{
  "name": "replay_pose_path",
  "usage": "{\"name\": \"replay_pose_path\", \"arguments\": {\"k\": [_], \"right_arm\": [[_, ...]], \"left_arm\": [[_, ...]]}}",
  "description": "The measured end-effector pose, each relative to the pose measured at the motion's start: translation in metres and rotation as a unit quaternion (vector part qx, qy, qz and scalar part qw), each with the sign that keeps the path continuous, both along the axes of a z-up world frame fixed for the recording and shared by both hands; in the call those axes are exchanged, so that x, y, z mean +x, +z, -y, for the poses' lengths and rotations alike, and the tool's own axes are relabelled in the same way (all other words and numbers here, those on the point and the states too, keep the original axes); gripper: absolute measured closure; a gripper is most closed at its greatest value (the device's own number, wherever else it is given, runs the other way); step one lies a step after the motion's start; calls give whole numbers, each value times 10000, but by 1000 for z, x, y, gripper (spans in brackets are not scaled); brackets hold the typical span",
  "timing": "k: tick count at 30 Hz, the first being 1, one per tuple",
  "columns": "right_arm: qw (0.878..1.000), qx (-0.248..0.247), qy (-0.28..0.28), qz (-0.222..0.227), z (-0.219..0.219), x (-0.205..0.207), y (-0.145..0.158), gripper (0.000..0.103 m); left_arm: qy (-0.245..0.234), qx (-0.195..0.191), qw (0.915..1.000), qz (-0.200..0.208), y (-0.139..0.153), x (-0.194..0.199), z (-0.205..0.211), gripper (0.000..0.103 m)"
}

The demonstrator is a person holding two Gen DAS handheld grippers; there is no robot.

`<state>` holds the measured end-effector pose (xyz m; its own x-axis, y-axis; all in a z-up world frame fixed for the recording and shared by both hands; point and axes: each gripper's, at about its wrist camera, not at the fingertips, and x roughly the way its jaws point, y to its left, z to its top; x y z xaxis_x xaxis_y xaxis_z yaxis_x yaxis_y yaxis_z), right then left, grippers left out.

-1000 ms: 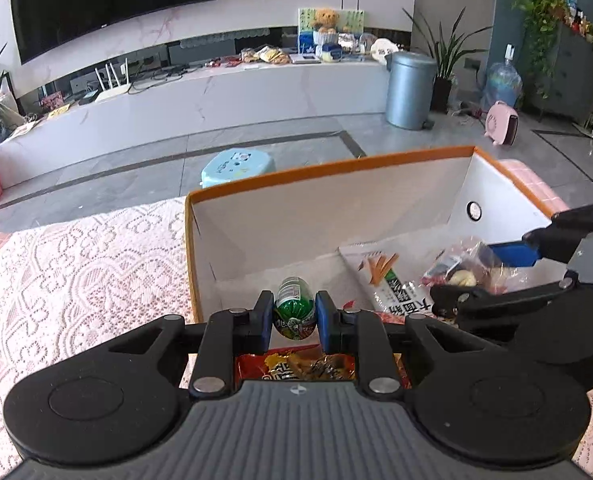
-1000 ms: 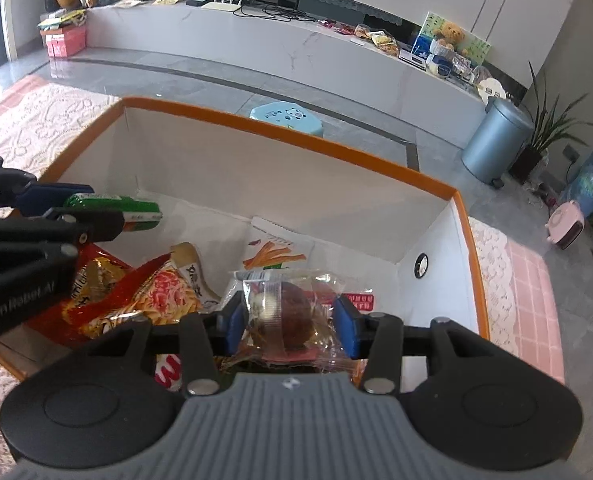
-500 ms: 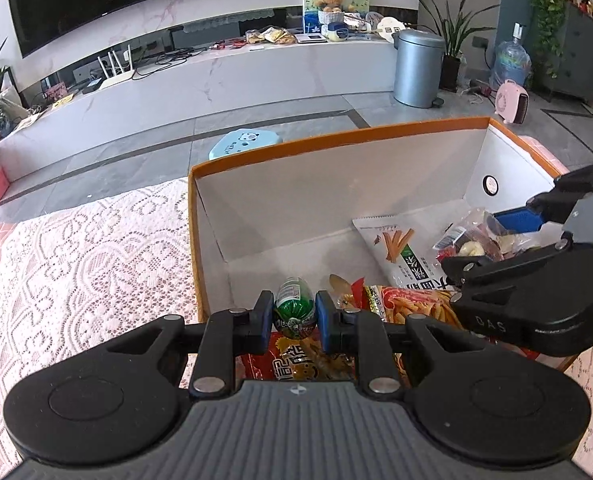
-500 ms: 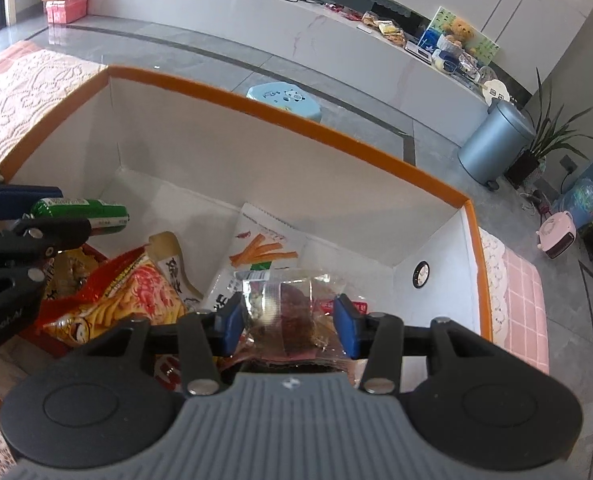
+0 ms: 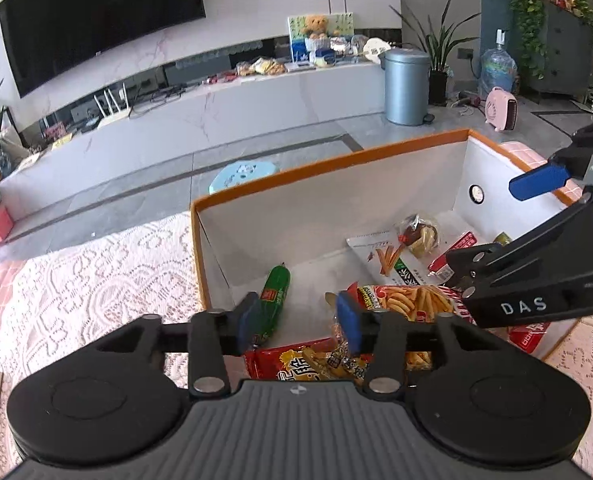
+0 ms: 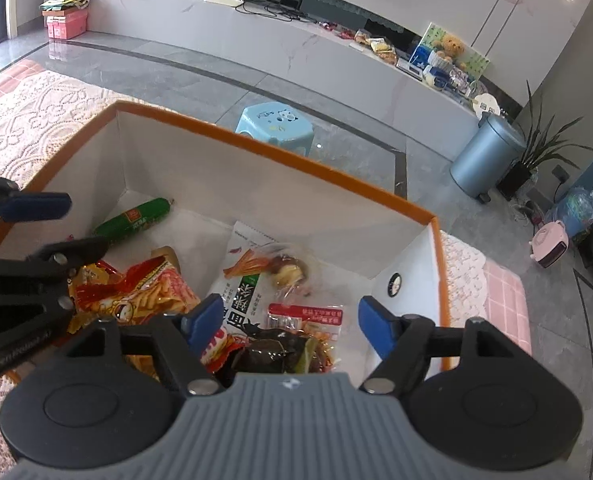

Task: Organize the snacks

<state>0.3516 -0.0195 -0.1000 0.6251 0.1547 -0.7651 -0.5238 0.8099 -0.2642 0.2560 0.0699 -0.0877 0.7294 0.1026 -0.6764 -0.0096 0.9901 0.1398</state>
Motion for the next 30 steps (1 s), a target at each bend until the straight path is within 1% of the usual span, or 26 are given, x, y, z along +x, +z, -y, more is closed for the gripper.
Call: {"name": "replay_pose_path", "arguments": {"k": [1,4,5,6,7,9,11,13,14,17,20,25,27,30], "right_arm": [[10000,2,-4,35,1,-2,2,29],[9999,31,-39,120,6,-10,11,27],[9998,64,-47,155,8,-13,15,25],[9997,124,-55,208,11,-18,19,17],[9994,192,-65,268,14,-22,24,14],[9986,354,-86,392,21,-31,35,13],[9978,458,-133,464,27,-42,47,11],[9960,629,-158,609,36,-57,59,6],[9947,723,-162,711,41,-66,66,5],[9903,931,-210,1011,55,-91,82,4],[9840,1143,-393,1306,71,-117,95,4],[9720,1714,-633,1478,97,-161,106,4],[9670,1859,-713,1588,106,-180,109,4],[9603,2000,-852,1749,116,-205,110,4]], "left_arm": [[-17,18,10000,61,2,-3,1,41],[-61,5,9997,245,11,-15,2,37],[-69,-33,9995,299,14,-19,3,37],[-74,-85,9993,355,18,-24,4,36],[-80,-133,9990,423,23,-29,5,36],[-66,-151,9984,545,31,-36,6,36],[62,-138,9982,584,36,-40,6,36],[197,-122,9974,680,44,-47,8,36],[228,-122,9966,776,49,-52,10,36],[260,-56,9945,1017,65,-70,18,36],[361,-30,9911,1280,80,-92,27,33],[450,-11,9863,1588,101,-124,42,32],[467,-49,9842,1709,108,-136,48,32],[470,-105,9833,1753,117,-153,57,31]]}}
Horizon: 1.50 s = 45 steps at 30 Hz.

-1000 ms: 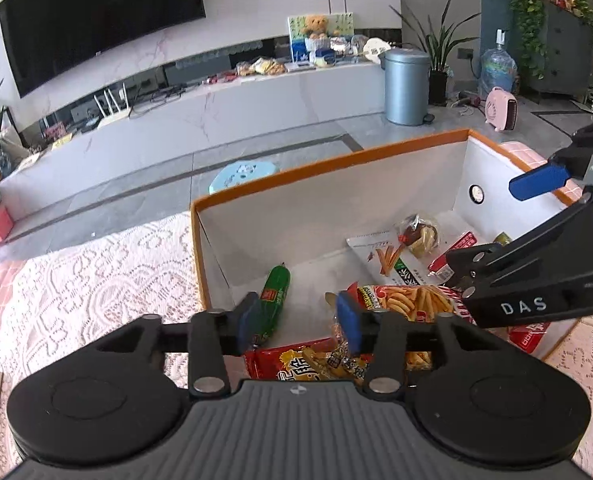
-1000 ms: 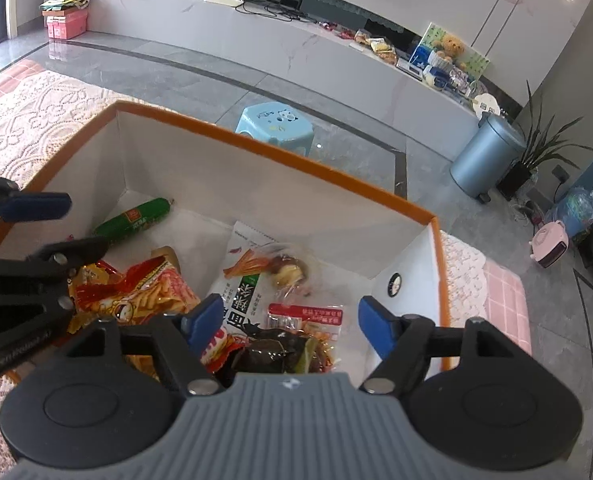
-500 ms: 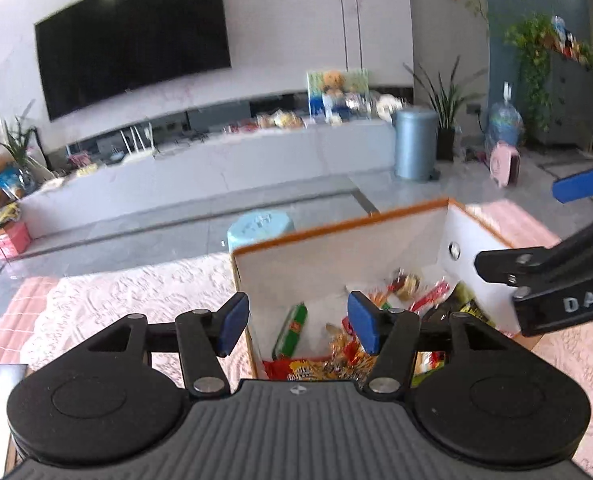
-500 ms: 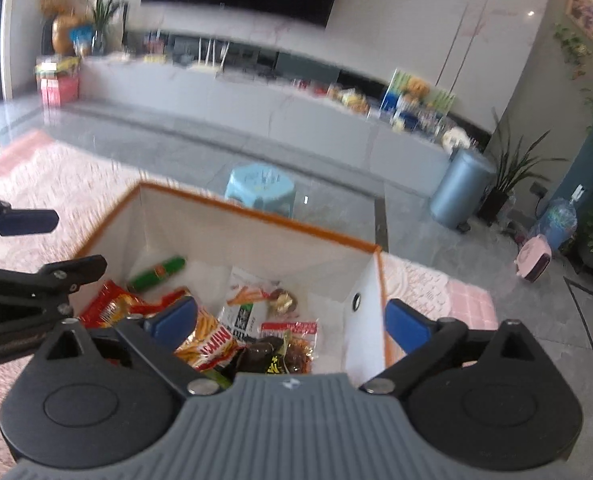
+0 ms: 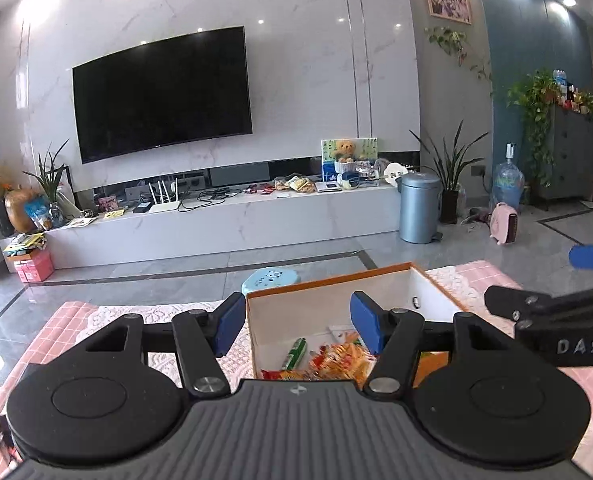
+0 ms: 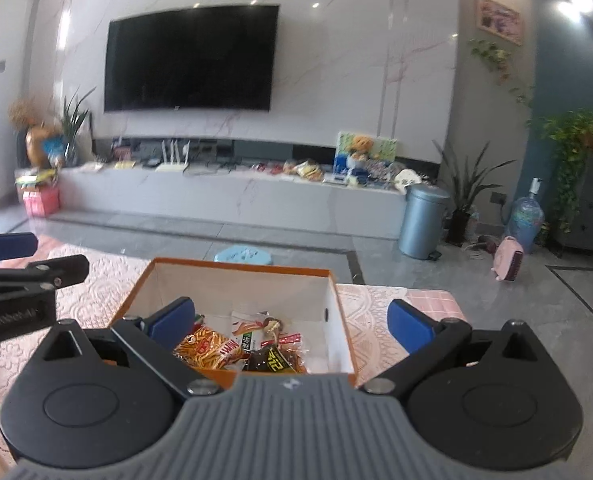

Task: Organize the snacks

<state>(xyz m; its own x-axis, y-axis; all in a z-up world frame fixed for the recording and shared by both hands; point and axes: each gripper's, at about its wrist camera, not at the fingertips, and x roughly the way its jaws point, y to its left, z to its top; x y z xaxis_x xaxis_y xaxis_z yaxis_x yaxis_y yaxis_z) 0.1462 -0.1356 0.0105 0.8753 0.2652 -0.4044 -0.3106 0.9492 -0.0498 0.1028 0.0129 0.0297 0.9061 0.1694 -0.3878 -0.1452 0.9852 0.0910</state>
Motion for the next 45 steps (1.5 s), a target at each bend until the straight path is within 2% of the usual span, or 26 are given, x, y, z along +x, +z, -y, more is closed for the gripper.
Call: {"name": "replay_pose_path", "arguments": {"k": [2,6,9,13,17,21,24,30,40,45], "right_arm": [[9999,110,-83,14,9,-15,-1,4],[9992,338,-233,-35,24,-41,-7,4],[9988,398,-278,-26,31,-57,-12,4],[9996,219,-176,52,32,-74,-22,4],[9997,206,-156,8,32,-85,-35,4],[9998,143,-146,-62,31,-86,-45,3],[9997,61,-207,-122,30,-82,-53,3],[9992,45,-122,-375,28,-73,-67,4],[9962,381,-333,-710,35,-56,-75,3],[9965,285,-317,-716,30,-56,-77,4]], "left_arm": [[127,2,9999,3,2,-10,6,24],[91,-14,9999,-64,-1,-21,18,20],[-15,-33,9996,-270,-11,-25,23,19],[-106,154,9986,-495,-25,-25,30,19],[-113,33,9981,-610,-37,-30,31,19],[-109,-108,9968,-783,-51,-28,25,18],[-112,-52,9960,-888,-61,-28,27,14],[-142,-30,9935,-1130,-78,-25,31,14],[-160,-143,9913,-1301,-85,-24,21,14],[-164,-181,9913,-1294,-81,-26,18,14]]}}
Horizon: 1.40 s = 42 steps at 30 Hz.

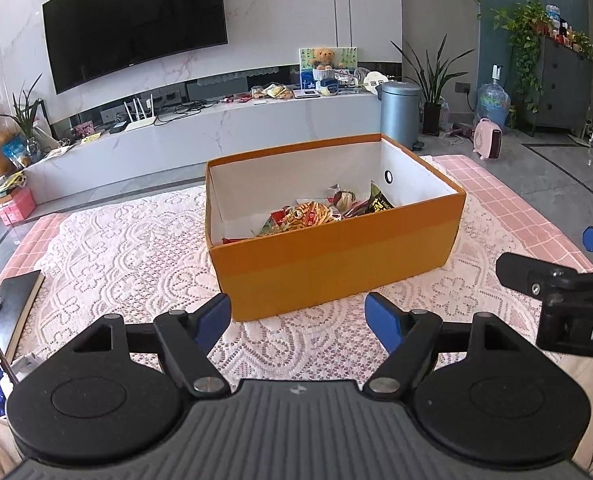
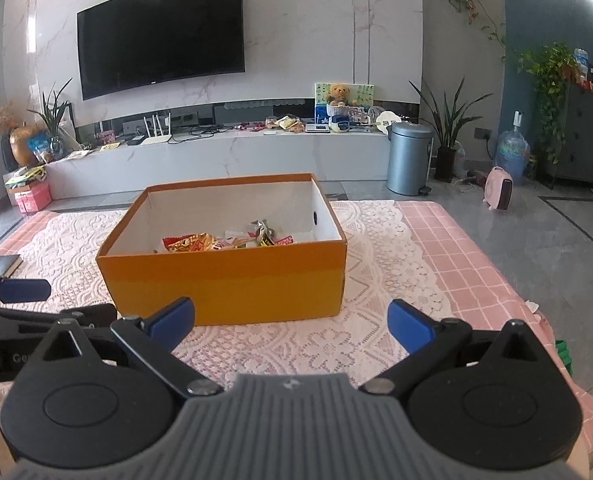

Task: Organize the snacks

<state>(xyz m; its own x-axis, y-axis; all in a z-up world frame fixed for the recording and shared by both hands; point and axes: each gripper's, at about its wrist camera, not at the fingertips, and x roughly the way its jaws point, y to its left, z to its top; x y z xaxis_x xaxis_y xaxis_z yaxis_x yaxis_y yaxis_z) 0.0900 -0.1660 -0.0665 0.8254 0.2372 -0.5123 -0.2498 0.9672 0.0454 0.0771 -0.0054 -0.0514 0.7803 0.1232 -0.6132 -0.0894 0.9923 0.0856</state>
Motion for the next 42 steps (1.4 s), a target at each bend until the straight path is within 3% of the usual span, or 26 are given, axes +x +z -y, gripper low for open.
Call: {"name": "replay_pose_path", "arguments": {"k": [42], "right_arm": [[10000,-20,-2,53,-2,-5,1,3]], "left_arm": [[68,-88,9999,25,7,1,0,14]]}}
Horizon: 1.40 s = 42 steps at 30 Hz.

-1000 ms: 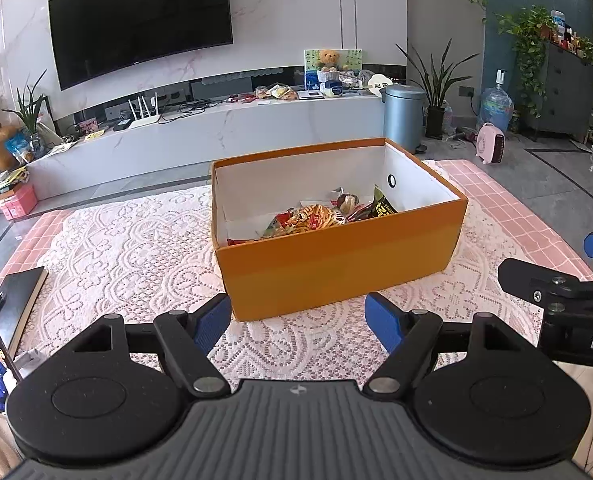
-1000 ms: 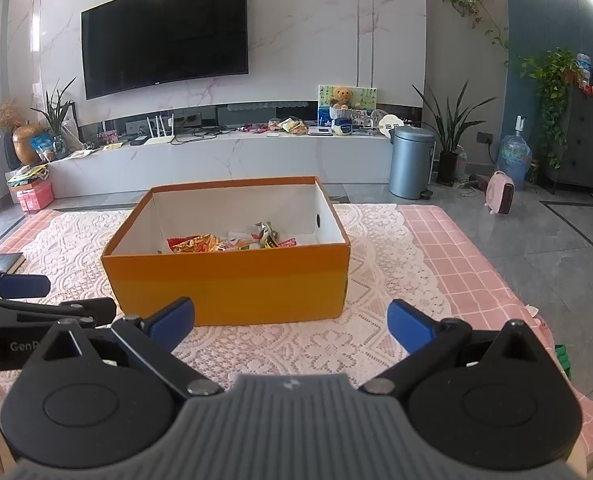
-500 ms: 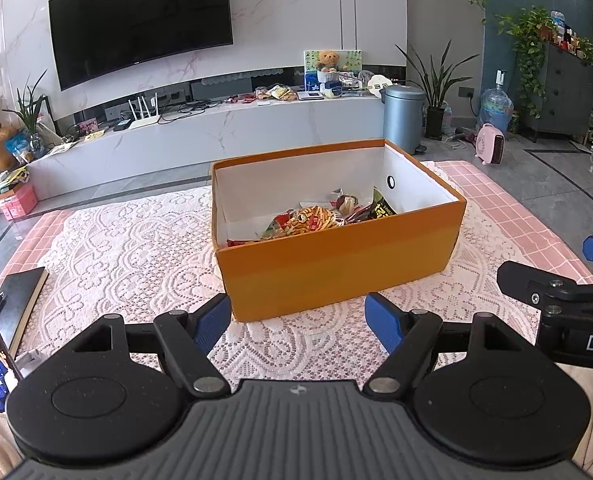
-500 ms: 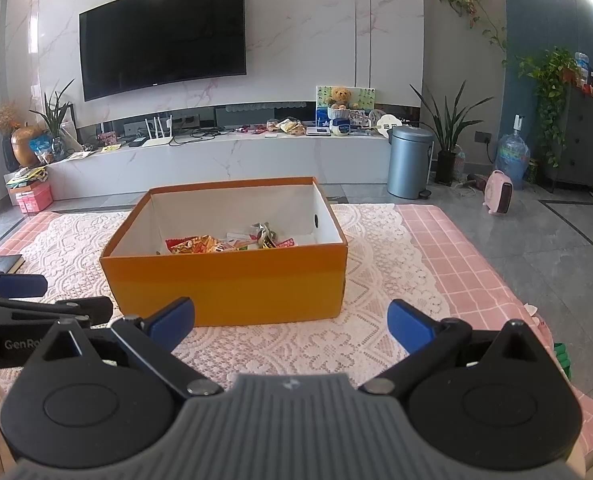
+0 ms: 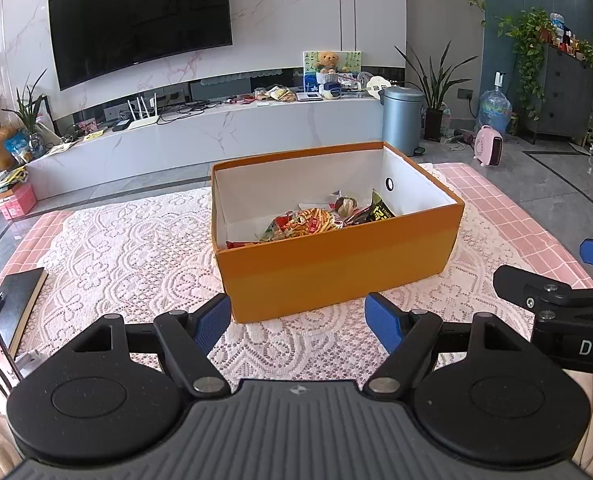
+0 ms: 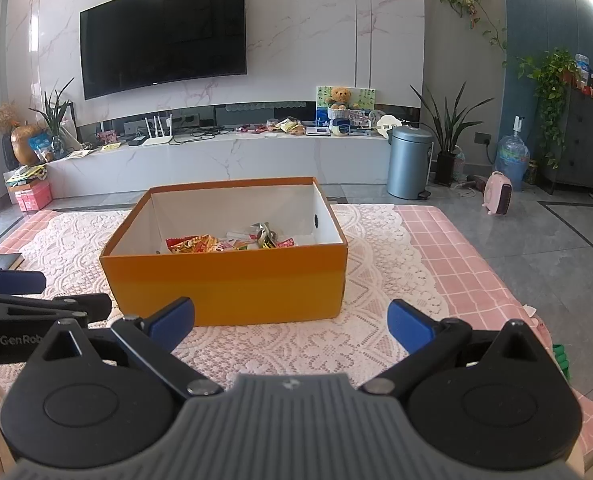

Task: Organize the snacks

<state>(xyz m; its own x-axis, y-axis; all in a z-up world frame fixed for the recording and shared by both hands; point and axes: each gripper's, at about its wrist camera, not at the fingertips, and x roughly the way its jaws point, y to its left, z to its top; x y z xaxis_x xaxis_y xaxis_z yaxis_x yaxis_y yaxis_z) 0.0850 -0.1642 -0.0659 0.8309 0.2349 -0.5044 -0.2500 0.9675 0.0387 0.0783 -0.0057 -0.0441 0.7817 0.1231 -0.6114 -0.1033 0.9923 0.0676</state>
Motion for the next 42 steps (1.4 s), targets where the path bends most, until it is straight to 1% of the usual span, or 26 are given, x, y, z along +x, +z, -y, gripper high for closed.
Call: {"name": "replay_pose_path", "arguments": {"k": [42], "right_arm": [[9999,-7,2,-172,3,2,-7,3]], "left_arm": [[-45,-1,10000,43,5,-3,4,14]]}}
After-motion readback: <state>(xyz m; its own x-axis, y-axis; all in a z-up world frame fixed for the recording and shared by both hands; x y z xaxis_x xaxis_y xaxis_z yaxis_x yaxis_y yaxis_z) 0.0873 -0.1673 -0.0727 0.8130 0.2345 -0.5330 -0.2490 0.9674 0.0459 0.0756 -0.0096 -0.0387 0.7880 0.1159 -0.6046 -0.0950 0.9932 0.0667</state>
